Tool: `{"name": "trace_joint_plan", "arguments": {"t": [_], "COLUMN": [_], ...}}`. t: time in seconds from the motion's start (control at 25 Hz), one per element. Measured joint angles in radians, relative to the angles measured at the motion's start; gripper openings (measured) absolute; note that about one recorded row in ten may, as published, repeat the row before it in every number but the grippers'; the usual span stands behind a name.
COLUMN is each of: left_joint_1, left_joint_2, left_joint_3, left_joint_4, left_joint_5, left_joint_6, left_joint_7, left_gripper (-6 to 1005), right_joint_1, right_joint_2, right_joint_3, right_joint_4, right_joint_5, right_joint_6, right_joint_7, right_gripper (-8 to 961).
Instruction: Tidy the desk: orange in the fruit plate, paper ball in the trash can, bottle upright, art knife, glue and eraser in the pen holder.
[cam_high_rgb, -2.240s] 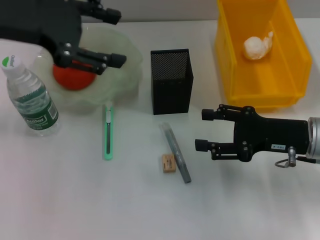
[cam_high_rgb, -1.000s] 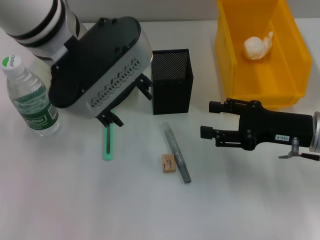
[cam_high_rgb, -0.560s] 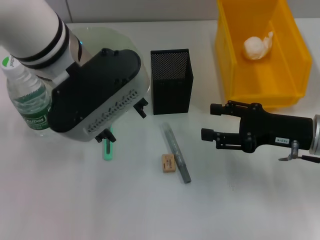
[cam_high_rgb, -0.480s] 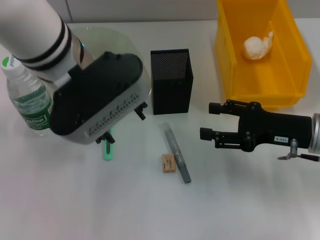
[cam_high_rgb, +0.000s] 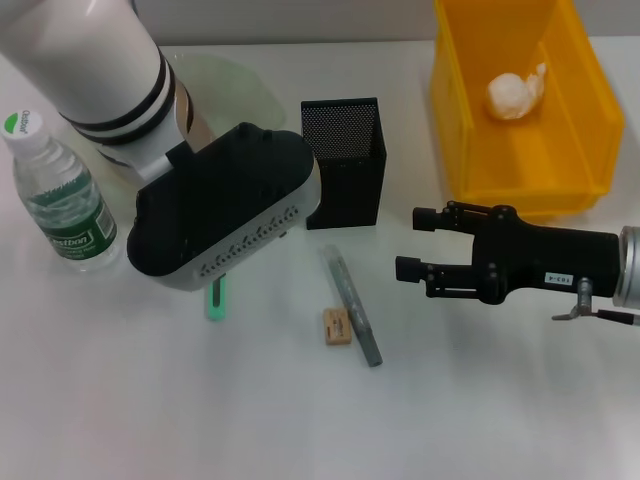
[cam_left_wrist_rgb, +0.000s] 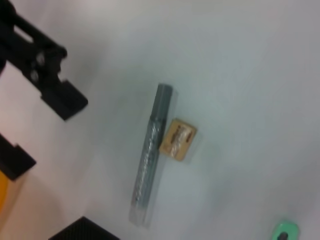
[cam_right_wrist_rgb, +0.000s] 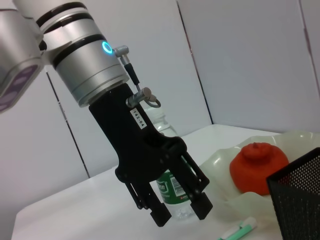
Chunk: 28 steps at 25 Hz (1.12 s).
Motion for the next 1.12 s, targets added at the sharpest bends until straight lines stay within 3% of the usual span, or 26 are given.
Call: {"name": "trace_joint_plan", "arguments": {"t": [0.56,1.12], "left_joint_1": [0.001,-0.11], "left_joint_2": [0.0,0.0], "left_joint_3": [0.033,0.071], "left_joint_4": [-0.011,-0.243], "left_joint_5": [0.057,0.071], "left_joint_6": [-0.008,-0.098], "left_joint_7": [0.006,0.028], "left_gripper": [699,680], "right_joint_1": [-0.007,-0.008], "right_joint_2": [0.006,0.003], "right_joint_3": [0.014,0.031], "right_joint_4": [0.025,0.05], "right_joint_5": [0.007,0.007], "right_joint_6": [-0.012,0.001], "right_joint_7": [0.044,0.059], "right_gripper": [791,790]}}
